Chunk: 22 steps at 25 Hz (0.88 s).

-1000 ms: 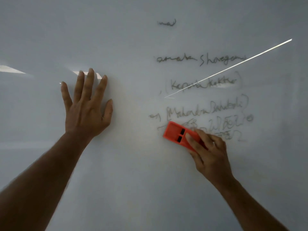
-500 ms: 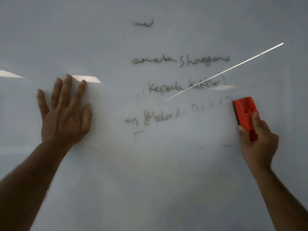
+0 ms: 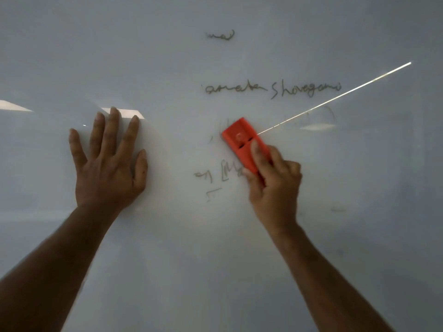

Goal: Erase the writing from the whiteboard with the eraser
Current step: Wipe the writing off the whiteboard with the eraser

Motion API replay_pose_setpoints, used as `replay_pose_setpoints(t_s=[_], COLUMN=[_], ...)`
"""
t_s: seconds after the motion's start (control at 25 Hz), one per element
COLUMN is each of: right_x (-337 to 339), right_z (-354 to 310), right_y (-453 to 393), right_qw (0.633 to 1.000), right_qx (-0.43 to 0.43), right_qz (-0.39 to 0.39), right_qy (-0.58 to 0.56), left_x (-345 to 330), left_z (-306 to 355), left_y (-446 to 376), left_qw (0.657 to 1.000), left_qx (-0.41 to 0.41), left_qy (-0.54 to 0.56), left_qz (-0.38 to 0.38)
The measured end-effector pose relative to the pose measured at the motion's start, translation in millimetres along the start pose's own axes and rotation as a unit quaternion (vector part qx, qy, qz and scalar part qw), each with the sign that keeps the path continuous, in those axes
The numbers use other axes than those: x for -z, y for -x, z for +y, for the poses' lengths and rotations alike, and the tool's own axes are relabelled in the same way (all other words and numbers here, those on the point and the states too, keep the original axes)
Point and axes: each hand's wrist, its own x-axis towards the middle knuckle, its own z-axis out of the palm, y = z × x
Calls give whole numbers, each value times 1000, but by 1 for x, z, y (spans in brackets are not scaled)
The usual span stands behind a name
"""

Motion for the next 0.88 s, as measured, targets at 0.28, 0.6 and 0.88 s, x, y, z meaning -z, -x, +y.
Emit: replay_pose_setpoints(t_s=[0.28, 0.6, 0.88], right_x=[-10, 29, 89], right_z=[-61, 34, 166], right_y=[65, 98, 113], right_qw=[990, 993, 986], right_qx=[128, 90, -137], right_qz=[-62, -46, 21], right_qy=[-10, 61, 93], left_x=[-3, -3, -5], left_z=[-3, -4, -4], left_y=[0, 0, 0], left_qw=[1000, 1000, 1000], left_qx=[-8, -8, -7], left_qy=[5, 16, 19], left_qz=[10, 4, 9])
